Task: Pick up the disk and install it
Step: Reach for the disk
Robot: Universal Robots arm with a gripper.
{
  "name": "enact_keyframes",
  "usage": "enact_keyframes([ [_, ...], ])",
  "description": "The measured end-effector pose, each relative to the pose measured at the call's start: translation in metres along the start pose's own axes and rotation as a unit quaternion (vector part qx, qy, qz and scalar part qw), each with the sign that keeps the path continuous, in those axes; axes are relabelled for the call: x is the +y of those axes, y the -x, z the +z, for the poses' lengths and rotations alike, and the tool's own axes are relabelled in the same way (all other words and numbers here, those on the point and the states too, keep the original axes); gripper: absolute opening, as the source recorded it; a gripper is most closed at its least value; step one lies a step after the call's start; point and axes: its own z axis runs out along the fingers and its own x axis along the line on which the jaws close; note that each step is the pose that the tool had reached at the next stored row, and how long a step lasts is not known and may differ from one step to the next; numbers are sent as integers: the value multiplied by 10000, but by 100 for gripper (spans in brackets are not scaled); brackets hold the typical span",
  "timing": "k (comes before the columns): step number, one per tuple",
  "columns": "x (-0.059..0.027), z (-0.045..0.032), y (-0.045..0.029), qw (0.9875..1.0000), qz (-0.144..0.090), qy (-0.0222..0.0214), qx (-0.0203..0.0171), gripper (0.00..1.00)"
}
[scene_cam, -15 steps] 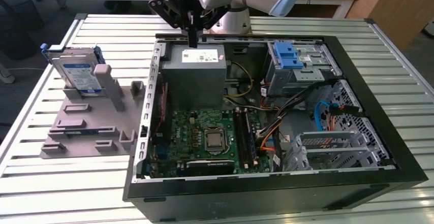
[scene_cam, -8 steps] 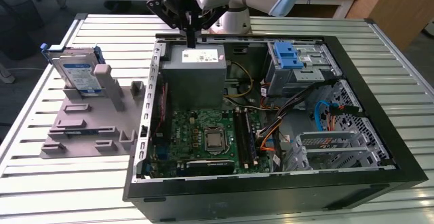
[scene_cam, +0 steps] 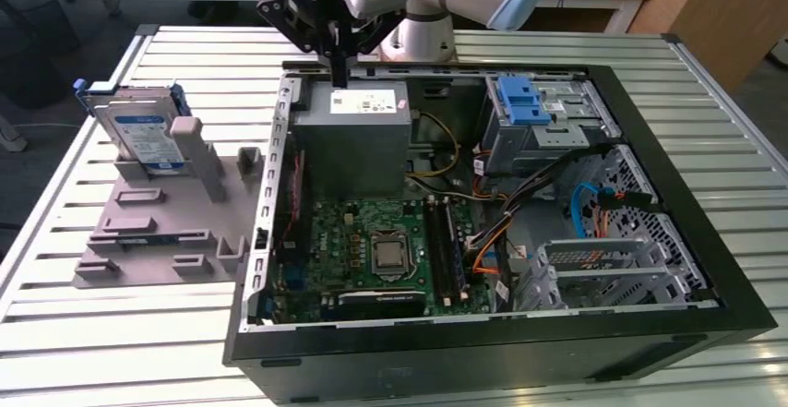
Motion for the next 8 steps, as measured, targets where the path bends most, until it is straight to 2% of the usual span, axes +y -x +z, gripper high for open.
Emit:
enact_keyframes([
  [8, -4, 3, -48, 10000, 0, -1, 9, 11],
])
